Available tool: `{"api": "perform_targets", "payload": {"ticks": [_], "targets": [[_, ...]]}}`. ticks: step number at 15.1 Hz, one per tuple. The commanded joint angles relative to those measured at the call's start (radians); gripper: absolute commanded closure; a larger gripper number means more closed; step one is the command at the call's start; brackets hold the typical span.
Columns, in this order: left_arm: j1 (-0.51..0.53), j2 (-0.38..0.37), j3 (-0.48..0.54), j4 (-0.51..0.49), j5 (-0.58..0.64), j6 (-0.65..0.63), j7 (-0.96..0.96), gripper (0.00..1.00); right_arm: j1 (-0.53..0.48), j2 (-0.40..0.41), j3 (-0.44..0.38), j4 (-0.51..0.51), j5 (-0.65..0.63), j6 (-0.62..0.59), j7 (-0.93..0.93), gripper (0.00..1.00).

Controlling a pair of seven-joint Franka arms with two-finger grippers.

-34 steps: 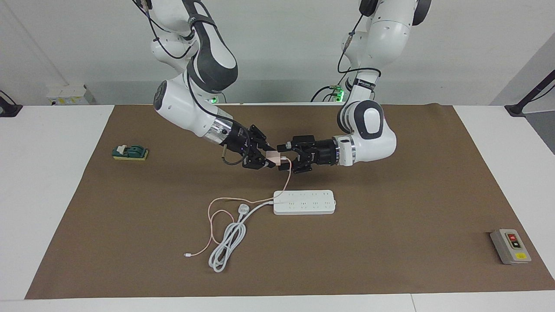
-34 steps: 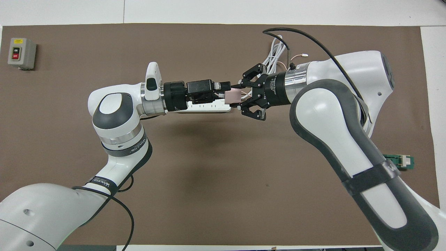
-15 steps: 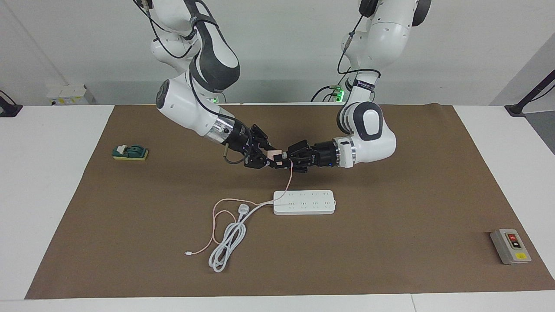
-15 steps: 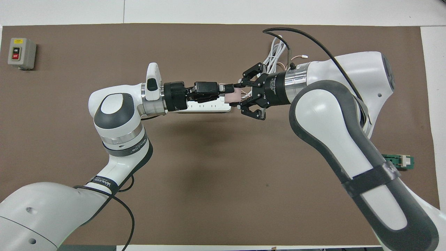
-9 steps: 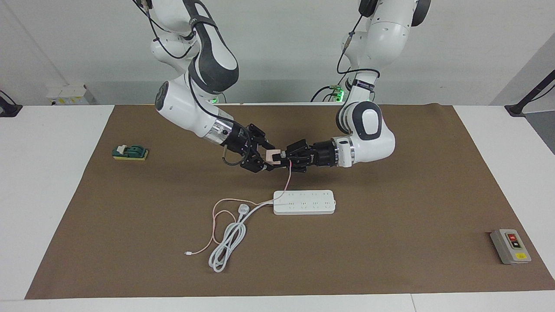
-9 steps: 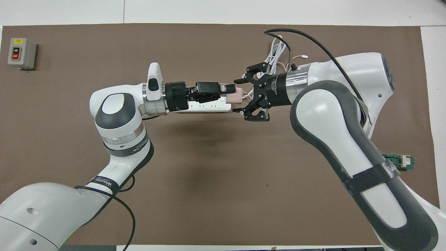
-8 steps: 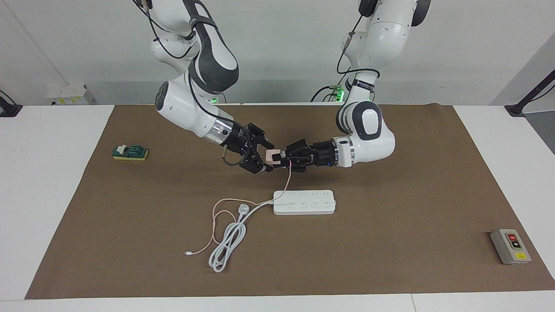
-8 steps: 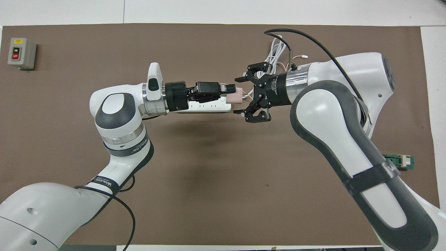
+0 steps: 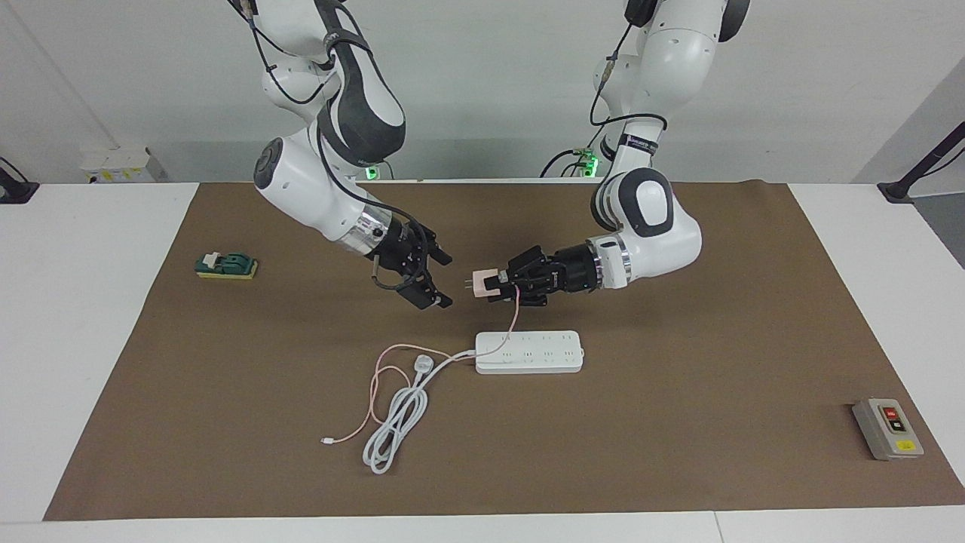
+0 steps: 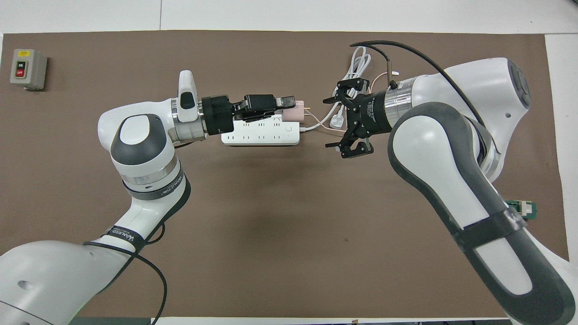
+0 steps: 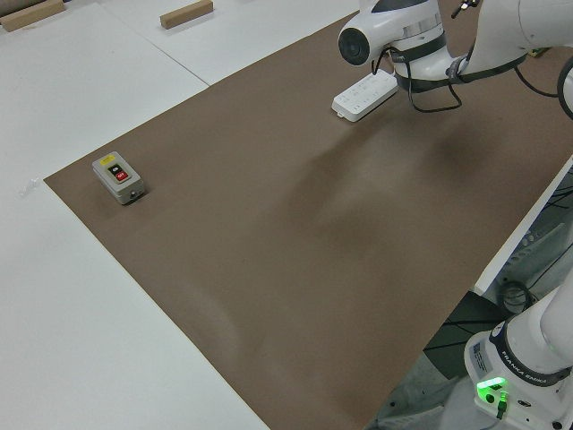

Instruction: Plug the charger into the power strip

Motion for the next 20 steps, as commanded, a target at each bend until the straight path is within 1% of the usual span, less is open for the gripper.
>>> {"api": "perform_targets", "payload": {"ticks": [1,3,6,7,8,10,13,14,15,16,17,18,20], "targets": [[0.014,-0.070,0.005,-0.010,0.067,0.084,-0.059,1.00,-0.044,-0.040,0.003,-0.001,-0.101,-0.079,-0.084,0.00],[0.024,-0.108,0.005,-0.016,0.183,0.147,-0.119,1.00,-0.076,-0.056,0.003,-0.001,-0.151,-0.116,-0.151,0.00],[0.085,-0.166,0.005,-0.059,0.332,0.138,-0.179,1.00,-0.118,-0.083,0.003,-0.001,-0.239,-0.185,-0.291,0.00],[0.111,-0.197,0.005,-0.083,0.406,0.124,-0.199,1.00,-0.128,-0.100,0.003,-0.001,-0.272,-0.203,-0.337,0.00],[0.146,-0.226,0.005,-0.109,0.487,0.097,-0.234,1.00,-0.130,-0.120,0.003,-0.004,-0.308,-0.218,-0.384,0.00],[0.218,-0.269,0.005,-0.130,0.643,0.022,-0.314,1.00,-0.130,-0.157,0.006,-0.004,-0.435,-0.248,-0.487,0.00],[0.290,-0.332,0.006,-0.107,0.994,-0.086,-0.524,1.00,-0.138,-0.209,0.016,-0.004,-0.559,-0.303,-0.607,0.00],[0.309,-0.344,0.006,-0.081,1.100,-0.145,-0.584,1.00,-0.154,-0.218,0.016,-0.004,-0.581,-0.317,-0.663,0.00],[0.335,-0.349,0.006,-0.058,1.157,-0.220,-0.604,1.00,-0.170,-0.217,0.019,-0.003,-0.584,-0.338,-0.713,0.00],[0.368,-0.355,0.006,-0.033,1.190,-0.301,-0.615,1.00,-0.191,-0.217,0.019,0.002,-0.587,-0.353,-0.765,0.00],[0.392,-0.364,0.006,-0.028,1.207,-0.357,-0.633,1.00,-0.202,-0.214,0.017,0.003,-0.590,-0.355,-0.805,0.00],[0.416,-0.378,0.006,-0.028,1.253,-0.395,-0.645,1.00,-0.210,-0.208,0.014,0.011,-0.592,-0.354,-0.837,0.00],[0.430,-0.406,0.006,-0.028,1.389,-0.434,-0.647,1.00,-0.205,-0.206,0.014,0.019,-0.607,-0.354,-0.854,0.00]]}}
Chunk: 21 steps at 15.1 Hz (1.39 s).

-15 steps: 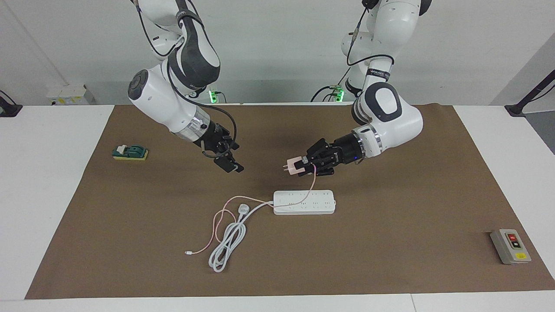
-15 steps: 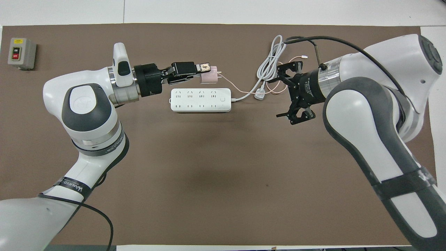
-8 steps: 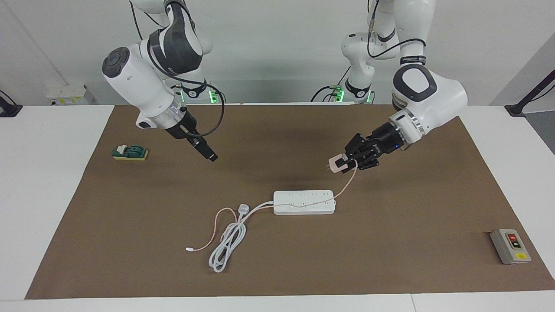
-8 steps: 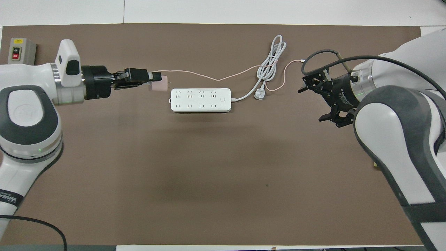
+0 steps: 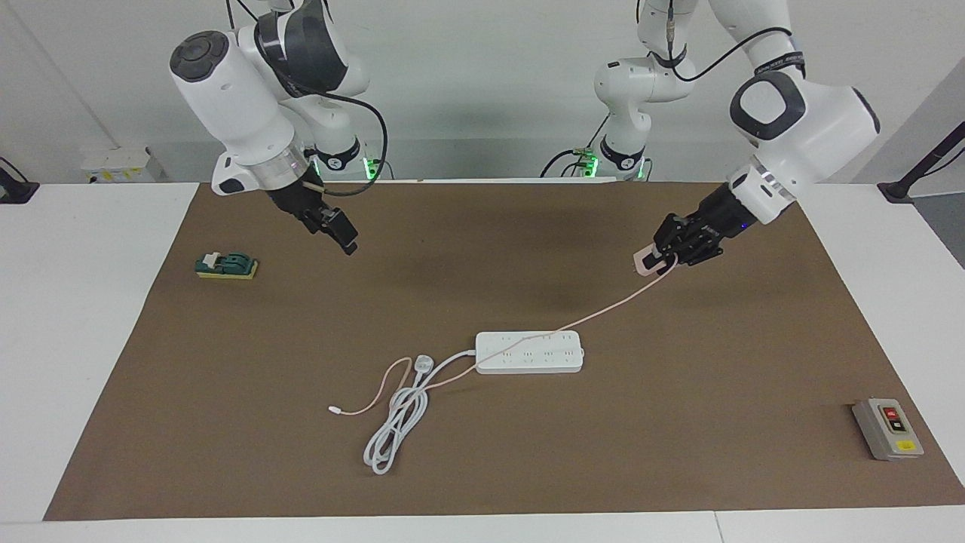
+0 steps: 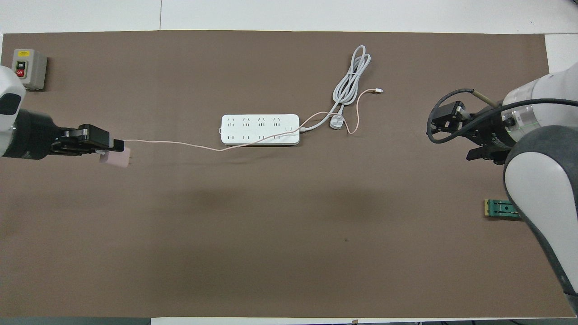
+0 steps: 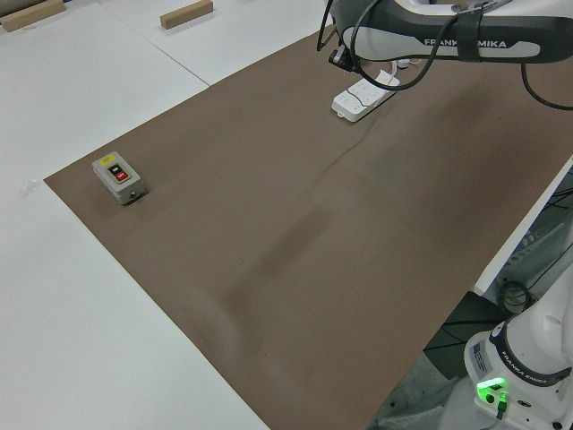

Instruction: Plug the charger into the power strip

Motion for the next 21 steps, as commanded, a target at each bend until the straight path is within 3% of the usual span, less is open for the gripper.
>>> {"api": "perform_targets", "payload": {"ticks": [1,3,7,10,14,16,18,21], "targets": [[0.024,-0.035,-0.010,0.005,0.183,-0.066,-0.028,1.00,0.001,0.007,0.008,0.014,-0.024,-0.008,-0.034,0.00],[0.026,-0.053,-0.010,0.003,0.275,-0.083,-0.020,1.00,0.004,0.007,0.021,0.015,-0.024,0.005,-0.034,0.00],[0.084,-0.053,0.041,0.016,0.315,-0.075,0.087,1.00,0.000,0.015,0.013,0.081,-0.030,-0.028,-0.060,0.00],[0.144,-0.055,0.047,0.017,0.326,-0.065,0.163,1.00,-0.013,0.017,-0.042,0.101,-0.031,-0.100,-0.235,0.00],[0.144,-0.055,0.046,0.019,0.384,-0.025,0.164,1.00,-0.013,0.012,-0.116,0.106,-0.031,-0.149,-0.359,0.00],[0.150,-0.052,0.047,0.048,0.438,-0.012,0.161,1.00,-0.013,0.017,-0.116,0.162,-0.080,-0.200,-0.454,0.00],[0.226,-0.042,0.059,0.058,0.453,0.046,0.030,1.00,-0.013,0.018,-0.111,0.184,-0.119,-0.219,-0.490,0.00],[0.309,-0.042,0.069,0.057,0.452,0.072,0.145,1.00,-0.014,0.010,-0.111,0.164,-0.122,-0.219,-0.495,0.00]]}}
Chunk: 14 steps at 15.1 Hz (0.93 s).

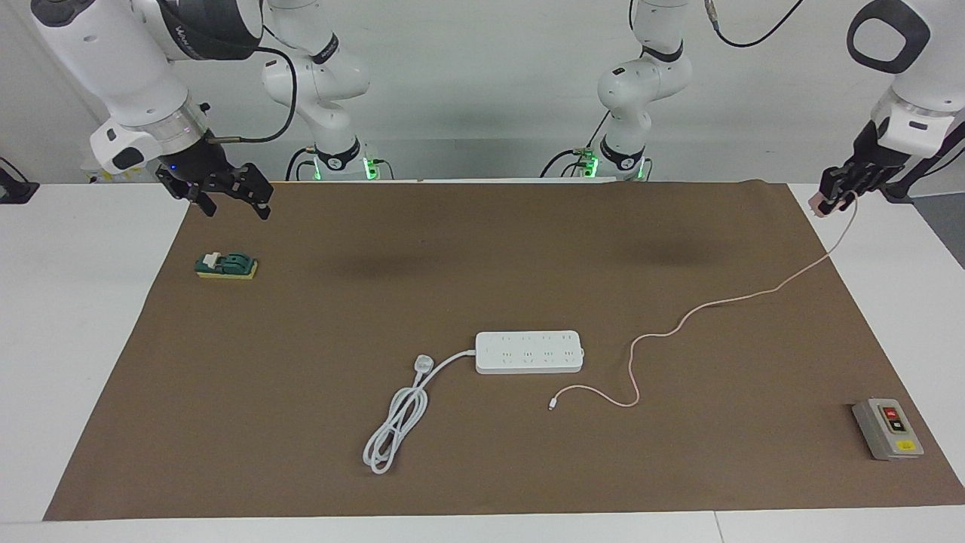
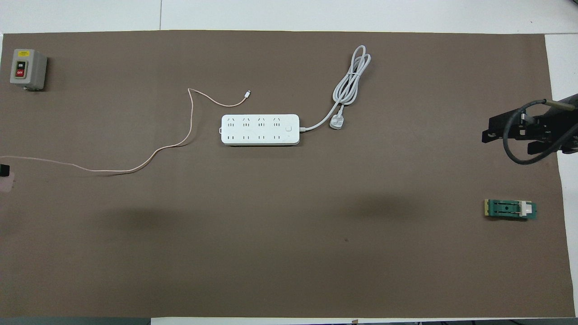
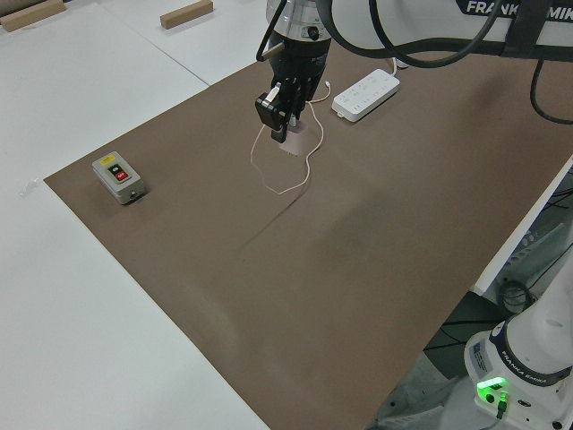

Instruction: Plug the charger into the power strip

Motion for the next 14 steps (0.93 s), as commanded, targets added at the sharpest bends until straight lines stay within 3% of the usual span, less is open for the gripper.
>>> {"api": "perform_targets", "payload": {"ticks": [1,6,9,11,14], "targets": [[0.111,0.006,0.001,0.015,0.015,0.048,0.083,1.00,-0.015,0.008,0.005,0.012,-0.022,-0.016,-0.030,0.00],[0.314,0.051,0.028,0.141,0.134,0.065,0.479,1.00,-0.018,0.009,0.001,0.004,-0.022,0.029,-0.073,0.00],[0.343,0.059,0.038,0.153,0.251,0.086,0.626,1.00,-0.020,0.011,0.001,0.006,-0.033,0.027,-0.114,0.00],[0.334,0.049,0.032,0.144,0.274,0.076,0.540,1.00,-0.020,0.009,-0.004,0.006,-0.033,0.012,-0.136,0.00],[0.222,0.038,0.011,0.127,0.270,-0.007,0.166,1.00,-0.020,0.009,-0.011,0.006,-0.033,0.006,-0.153,0.00]]}}
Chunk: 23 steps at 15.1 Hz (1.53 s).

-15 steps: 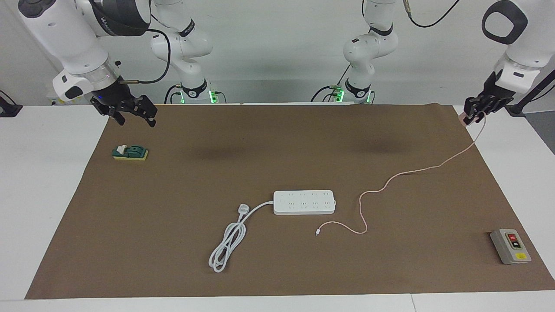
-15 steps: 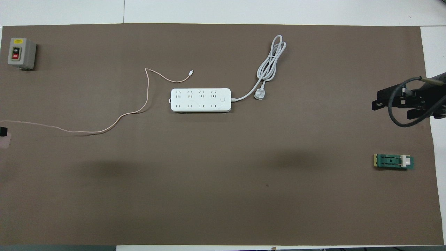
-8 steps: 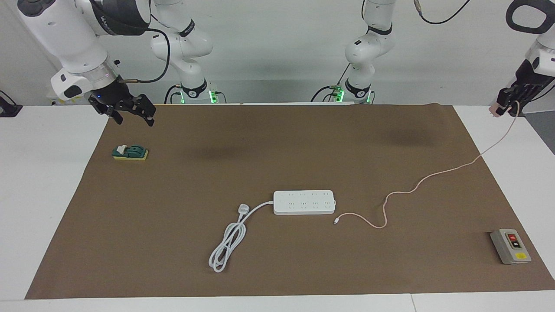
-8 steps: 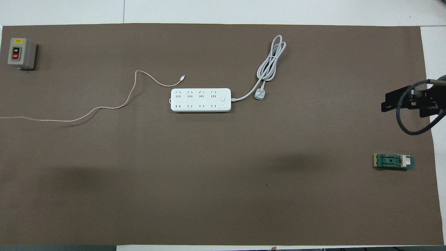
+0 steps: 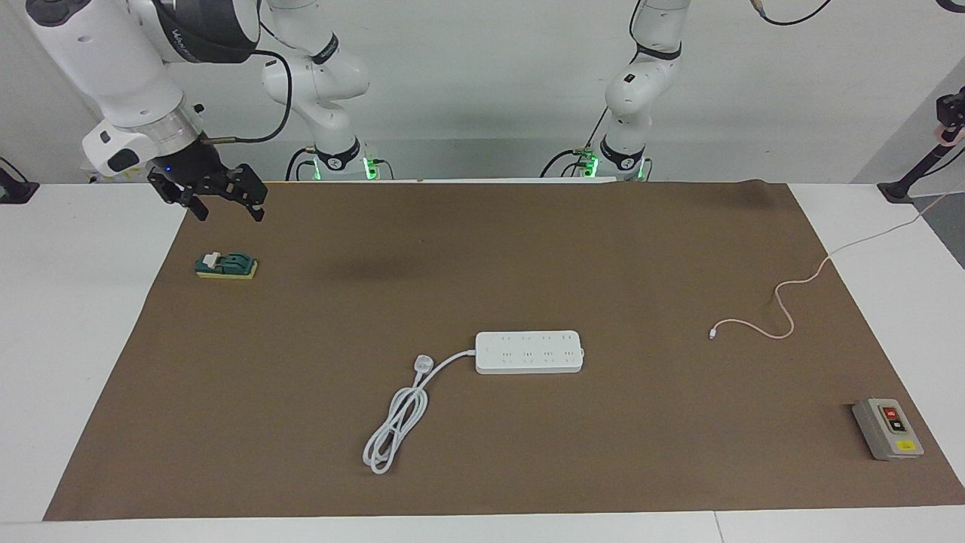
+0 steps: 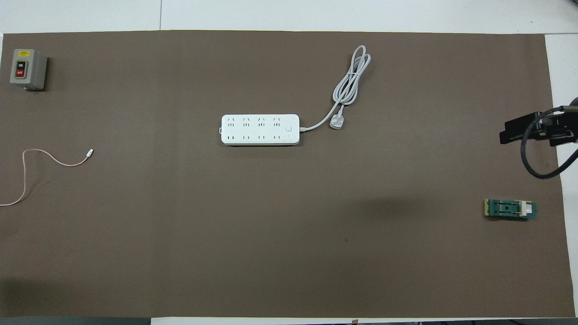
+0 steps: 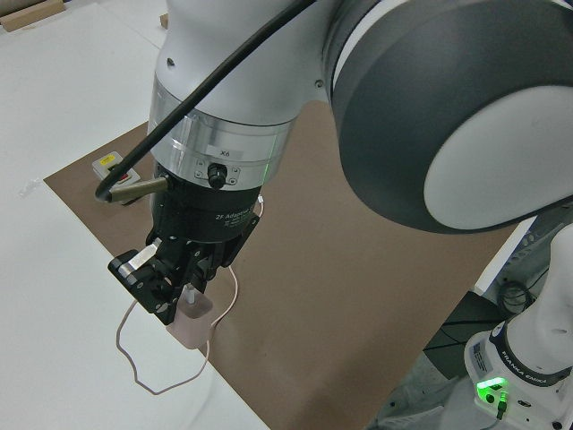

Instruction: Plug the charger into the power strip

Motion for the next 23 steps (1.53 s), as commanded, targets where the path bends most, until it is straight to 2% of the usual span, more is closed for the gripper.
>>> {"api": "perform_targets", "payload": {"ticks": [1,5,9,14,18,21,23], "targets": [[-0.137,-0.003,-0.010,-0.001,0.023,-0.071,-0.327,1.00,-0.013,0.005,0.002,0.006,-0.015,-0.014,-0.033,0.00],[-0.298,-0.005,-0.010,-0.027,-0.108,-0.070,-0.767,1.00,-0.013,0.005,0.005,0.006,-0.015,-0.015,-0.030,0.00],[-0.476,-0.015,-0.011,-0.064,-0.183,-0.053,-1.237,1.00,-0.013,0.003,0.006,0.006,-0.015,-0.020,-0.022,0.00],[-0.723,-0.063,-0.011,-0.207,-0.185,0.082,-1.789,1.00,-0.011,0.003,0.009,0.006,-0.015,-0.020,-0.022,0.00],[-0.870,-0.089,-0.011,-0.320,-0.183,0.197,-2.145,1.00,-0.005,-0.004,0.005,0.005,-0.015,-0.029,-0.022,0.00],[-0.955,-0.058,-0.013,-0.328,-0.165,0.210,-2.311,1.00,0.001,-0.006,0.009,0.008,-0.015,-0.037,-0.024,0.00],[-1.028,0.029,-0.013,-0.308,-0.088,0.210,-2.445,1.00,0.003,-0.008,0.013,0.006,-0.013,-0.037,-0.024,0.00]]}}
